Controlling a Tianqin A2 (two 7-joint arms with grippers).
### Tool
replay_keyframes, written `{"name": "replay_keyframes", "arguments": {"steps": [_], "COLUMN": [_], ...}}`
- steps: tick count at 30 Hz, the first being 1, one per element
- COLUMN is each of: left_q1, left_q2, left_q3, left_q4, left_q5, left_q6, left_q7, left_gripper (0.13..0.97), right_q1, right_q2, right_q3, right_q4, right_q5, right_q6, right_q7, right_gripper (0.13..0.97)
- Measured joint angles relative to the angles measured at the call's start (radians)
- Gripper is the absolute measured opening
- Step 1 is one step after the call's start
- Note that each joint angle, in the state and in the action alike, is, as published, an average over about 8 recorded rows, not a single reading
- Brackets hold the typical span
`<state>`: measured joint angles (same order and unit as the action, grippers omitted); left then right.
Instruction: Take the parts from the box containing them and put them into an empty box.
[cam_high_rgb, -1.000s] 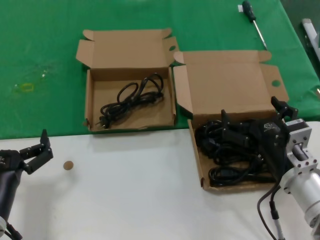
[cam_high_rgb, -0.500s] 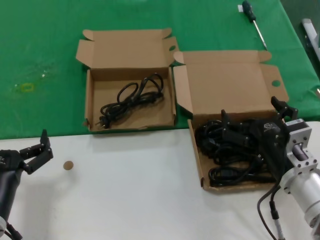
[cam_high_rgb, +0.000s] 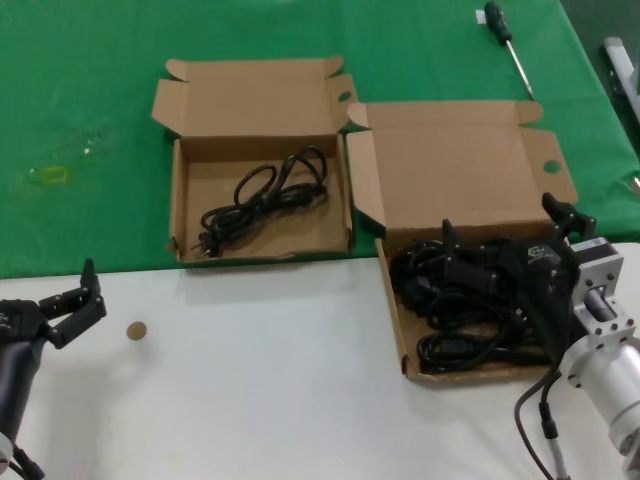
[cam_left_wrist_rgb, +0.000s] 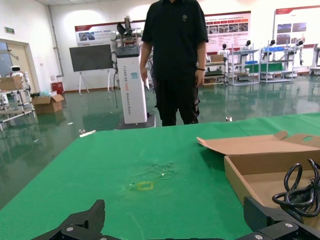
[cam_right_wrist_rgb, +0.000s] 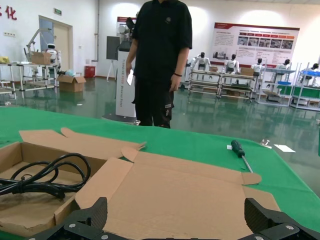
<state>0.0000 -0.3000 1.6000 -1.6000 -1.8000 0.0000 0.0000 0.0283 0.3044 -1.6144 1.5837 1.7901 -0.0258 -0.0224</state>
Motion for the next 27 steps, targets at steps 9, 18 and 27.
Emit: {"name": "replay_keyframes", "arguments": {"steps": [9, 18, 27], "left_q1": [0.0, 0.0, 0.0], "left_q2": [0.0, 0.0, 0.0], "left_q3": [0.0, 0.0, 0.0], "left_q4": [0.0, 0.0, 0.0], "left_q5": [0.0, 0.0, 0.0], "left_q6": [0.0, 0.0, 0.0], "left_q7": [0.0, 0.0, 0.0], "left_gripper": [0.966, 0.966, 0.966], "right_q1": [0.0, 0.0, 0.0], "right_q2": [0.0, 0.0, 0.0], "right_q3": [0.0, 0.0, 0.0], "right_q4": [0.0, 0.0, 0.0], "right_q5": [0.0, 0.0, 0.0], "right_q6": [0.0, 0.0, 0.0], "right_q7": [0.0, 0.0, 0.0], "right_gripper": [0.966, 0.966, 0.966]}}
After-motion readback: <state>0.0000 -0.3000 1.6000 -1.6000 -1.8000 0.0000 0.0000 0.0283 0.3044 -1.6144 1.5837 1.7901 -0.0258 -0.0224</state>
